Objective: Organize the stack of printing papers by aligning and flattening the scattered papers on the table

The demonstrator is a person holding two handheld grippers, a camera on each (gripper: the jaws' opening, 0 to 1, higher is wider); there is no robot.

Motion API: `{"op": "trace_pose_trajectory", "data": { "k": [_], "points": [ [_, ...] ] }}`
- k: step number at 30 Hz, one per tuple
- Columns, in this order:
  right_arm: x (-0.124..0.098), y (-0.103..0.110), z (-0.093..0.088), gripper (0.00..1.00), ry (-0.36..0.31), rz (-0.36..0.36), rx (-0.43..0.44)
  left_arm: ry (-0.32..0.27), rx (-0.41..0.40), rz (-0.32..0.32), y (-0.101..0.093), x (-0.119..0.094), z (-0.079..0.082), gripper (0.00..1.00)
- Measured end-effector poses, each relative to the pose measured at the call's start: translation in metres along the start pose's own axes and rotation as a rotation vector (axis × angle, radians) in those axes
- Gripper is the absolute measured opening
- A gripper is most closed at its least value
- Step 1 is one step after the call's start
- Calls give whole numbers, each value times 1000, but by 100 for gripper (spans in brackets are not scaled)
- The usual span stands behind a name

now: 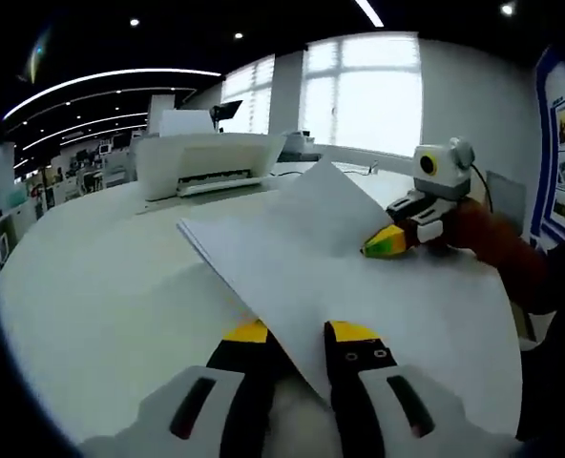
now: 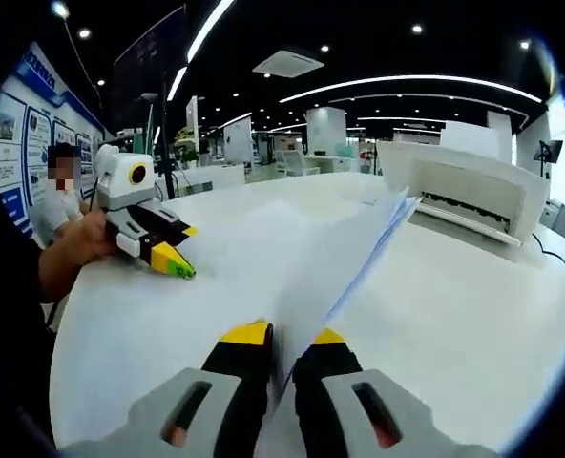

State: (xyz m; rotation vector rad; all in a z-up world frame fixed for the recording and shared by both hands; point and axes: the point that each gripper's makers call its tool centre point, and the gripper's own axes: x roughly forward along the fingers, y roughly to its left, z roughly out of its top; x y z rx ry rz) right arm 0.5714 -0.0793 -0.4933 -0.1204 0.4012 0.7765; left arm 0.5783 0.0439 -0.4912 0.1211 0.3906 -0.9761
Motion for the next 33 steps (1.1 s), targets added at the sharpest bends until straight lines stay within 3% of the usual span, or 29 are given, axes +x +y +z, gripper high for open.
{"op": "trace_pose_trajectory", "data": {
  "k": [9,20,24,27,30,33],
  "points": [
    [3,1,0,6,4,14,-54,-35,159,37,1,-13,10,31],
    [3,2,-2,6,9,18,-68,-82,139,57,14,-23,20,30],
    [3,3,-2,6,8,21,-69,-159,112,97,25,-33,34,30],
    [3,2,-2,6,8,21,-70,-179,111,95,24,-33,37,30],
    [3,2,-2,6,9,21,-69,-172,140,70,14,-27,37,31],
    [3,2,-2,6,9,21,-70,-127,190,44,2,-15,31,32]
  ]
}}
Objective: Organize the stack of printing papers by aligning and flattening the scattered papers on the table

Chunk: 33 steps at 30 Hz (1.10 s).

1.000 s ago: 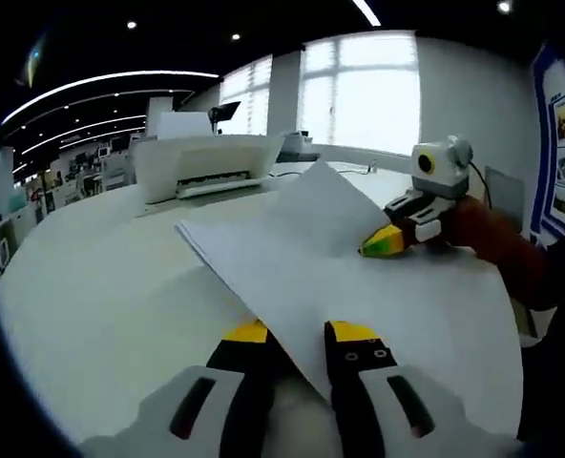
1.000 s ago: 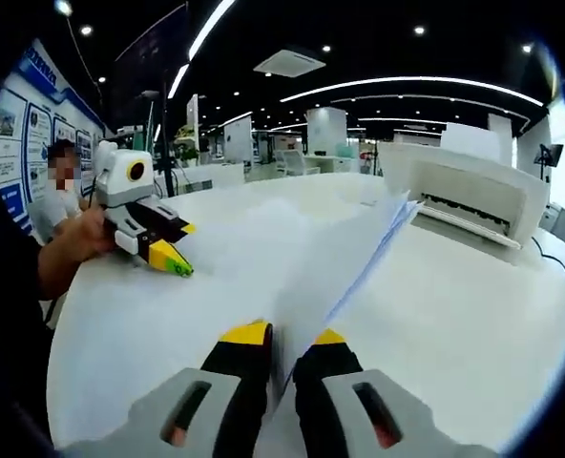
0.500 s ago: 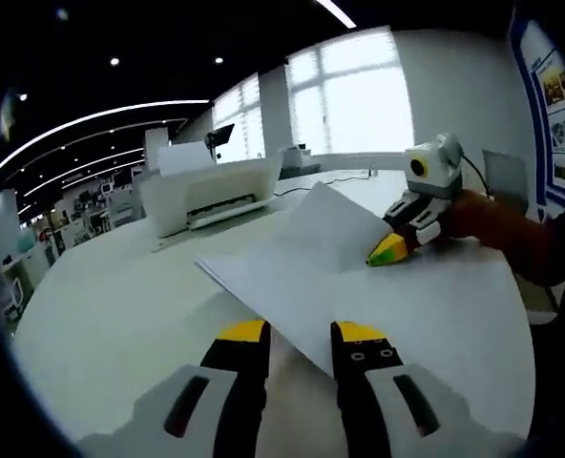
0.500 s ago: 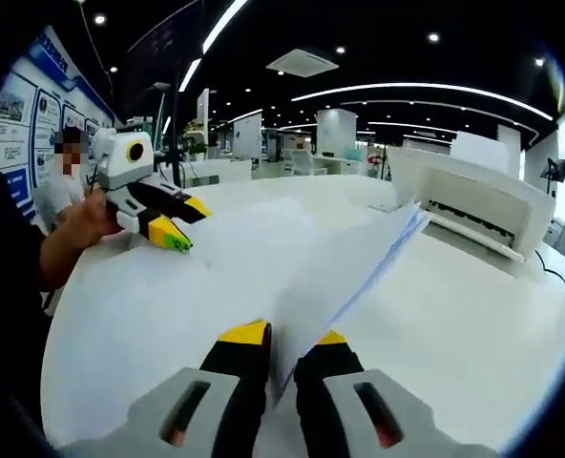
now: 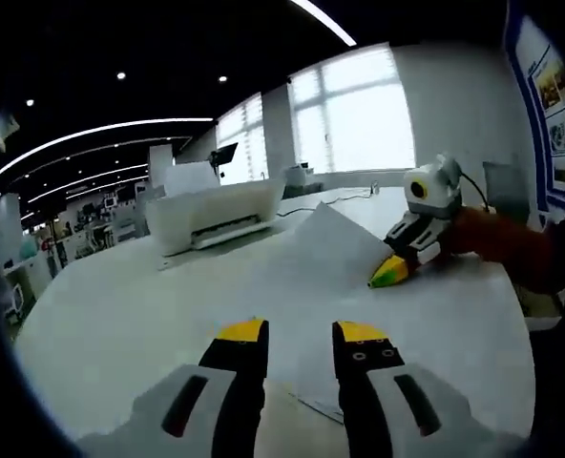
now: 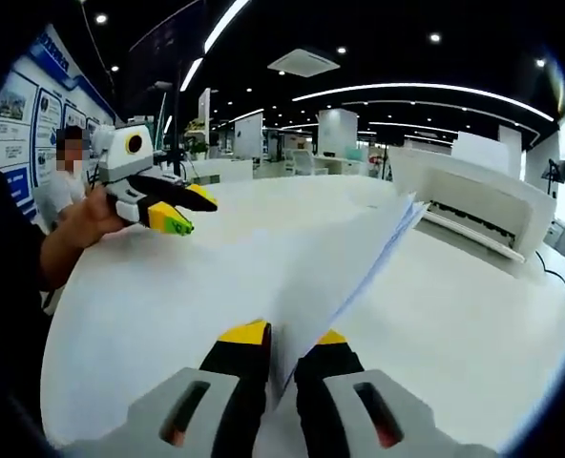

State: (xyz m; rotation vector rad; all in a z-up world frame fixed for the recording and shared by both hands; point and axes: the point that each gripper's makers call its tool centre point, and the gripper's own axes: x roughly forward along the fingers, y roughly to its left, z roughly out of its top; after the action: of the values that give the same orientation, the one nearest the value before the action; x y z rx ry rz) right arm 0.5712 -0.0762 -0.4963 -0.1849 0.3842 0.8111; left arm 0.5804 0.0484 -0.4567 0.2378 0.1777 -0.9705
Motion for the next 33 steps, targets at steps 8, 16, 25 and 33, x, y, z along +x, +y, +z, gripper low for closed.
{"op": "trace_pose_trajectory", "data": {
  "k": [8,16,25,33],
  "points": [
    [0,0,0,6,0,1,9,120,14,-49,-14,14,-24,33],
    [0,-2,-2,10,4,-7,21,130,-62,-77,-22,14,-30,29],
    [-2,-10,0,21,-3,-63,-11,119,-63,-70,-21,13,-31,29],
    [-8,-23,0,33,-3,-117,-29,111,-64,-74,-22,14,-31,28]
  ]
}}
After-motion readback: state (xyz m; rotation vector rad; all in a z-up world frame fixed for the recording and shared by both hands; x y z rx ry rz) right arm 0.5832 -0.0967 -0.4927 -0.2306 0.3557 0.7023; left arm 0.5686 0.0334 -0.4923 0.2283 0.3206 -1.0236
